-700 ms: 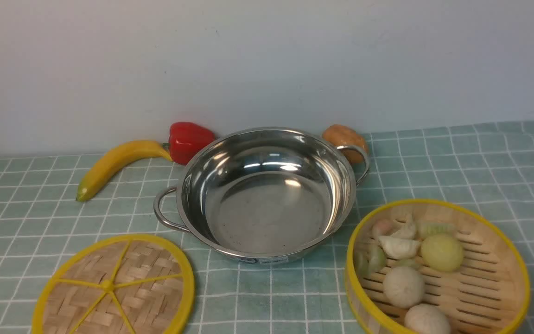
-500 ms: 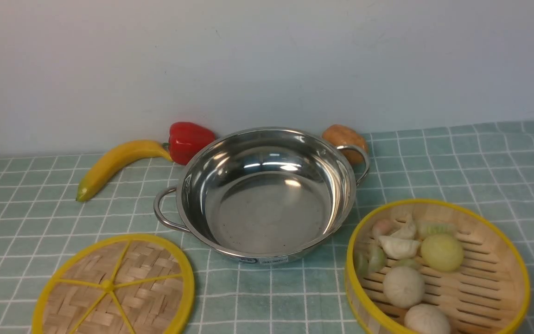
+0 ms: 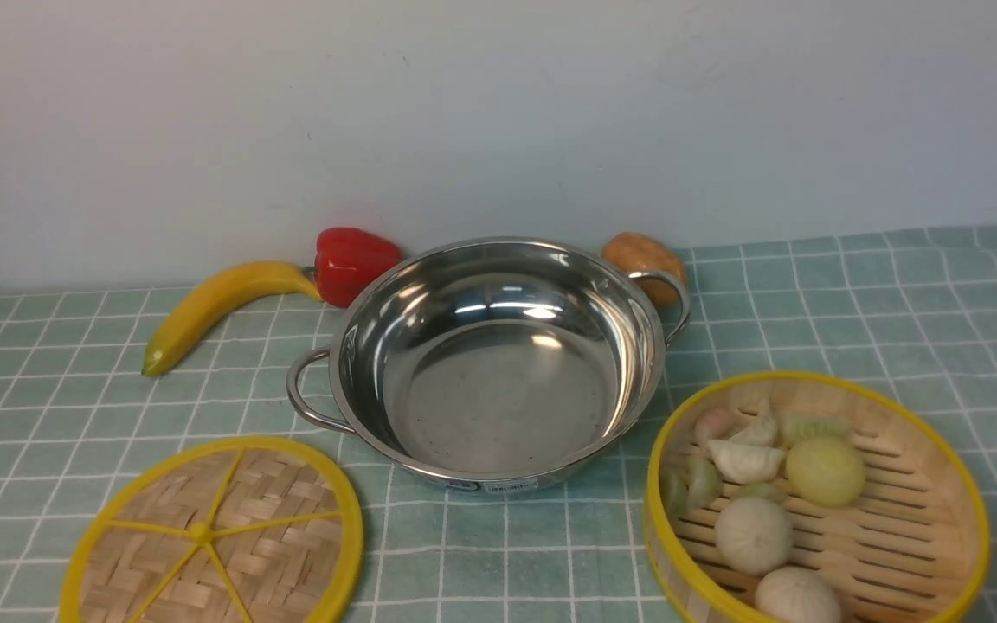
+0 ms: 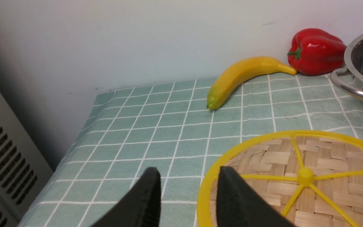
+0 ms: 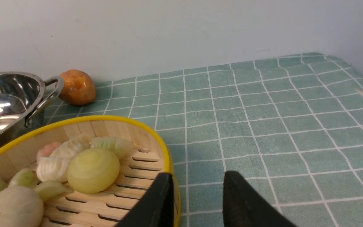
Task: Place the steamer in the pot on the blue tablecloth, and put the lid on the steamer.
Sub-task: 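Reach for and grasp the rim of the bamboo steamer holding the buns with the right gripper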
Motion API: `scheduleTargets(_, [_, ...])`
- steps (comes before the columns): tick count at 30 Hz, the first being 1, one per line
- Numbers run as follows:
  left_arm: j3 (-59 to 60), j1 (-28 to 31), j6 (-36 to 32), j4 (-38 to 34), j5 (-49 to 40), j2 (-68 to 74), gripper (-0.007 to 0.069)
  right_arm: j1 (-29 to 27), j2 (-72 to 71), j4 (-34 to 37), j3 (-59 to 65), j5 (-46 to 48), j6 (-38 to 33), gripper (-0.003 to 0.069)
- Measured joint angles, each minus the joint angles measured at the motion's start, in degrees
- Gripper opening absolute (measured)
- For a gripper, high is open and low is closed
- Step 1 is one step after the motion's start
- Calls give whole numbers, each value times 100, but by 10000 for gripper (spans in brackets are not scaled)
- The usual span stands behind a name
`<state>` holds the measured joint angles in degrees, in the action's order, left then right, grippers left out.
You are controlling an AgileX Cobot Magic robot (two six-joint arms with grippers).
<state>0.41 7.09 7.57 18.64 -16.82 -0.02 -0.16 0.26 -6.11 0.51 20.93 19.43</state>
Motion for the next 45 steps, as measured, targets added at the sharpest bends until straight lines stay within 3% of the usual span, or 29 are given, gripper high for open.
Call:
scheduleTargets(11, [0, 0, 198, -290, 71, 0, 243, 0, 0, 311, 0, -38, 130, 242])
scheduleTargets(12, [0, 0, 320, -430, 115, 0, 243, 0, 0, 486, 0, -63, 206, 242])
scheduleTargets(14, [0, 0, 1008, -1548, 542, 0, 243, 0, 0, 1423, 0, -156, 579, 242])
scheduleTargets(19, [0, 0, 1750, -2843, 891, 0, 243, 0, 0, 2722, 0, -246, 855, 242])
scheduleTargets(28, [0, 0, 1834, -3038, 1146, 0, 243, 0, -7, 4227, 0, -979, 883, 242])
scheduleTargets(35, [7, 0, 2096, -3129, 2409, 0, 243, 6, -7, 5547, 0, -2038, 889, 242])
scheduleTargets(40, [8, 0, 2502, -3134, 3740, 0, 243, 43, -7, 5501, -329, -2443, 782, 242])
scheduleTargets(41, [-28, 0, 2668, -2959, 4467, 0, 243, 115, -13, 5003, -707, -2504, 552, 242])
scheduleTargets(45, [-529, 0, 2859, -2265, 4139, 69, 243, 271, 14, 3653, -1483, -2201, 294, 242])
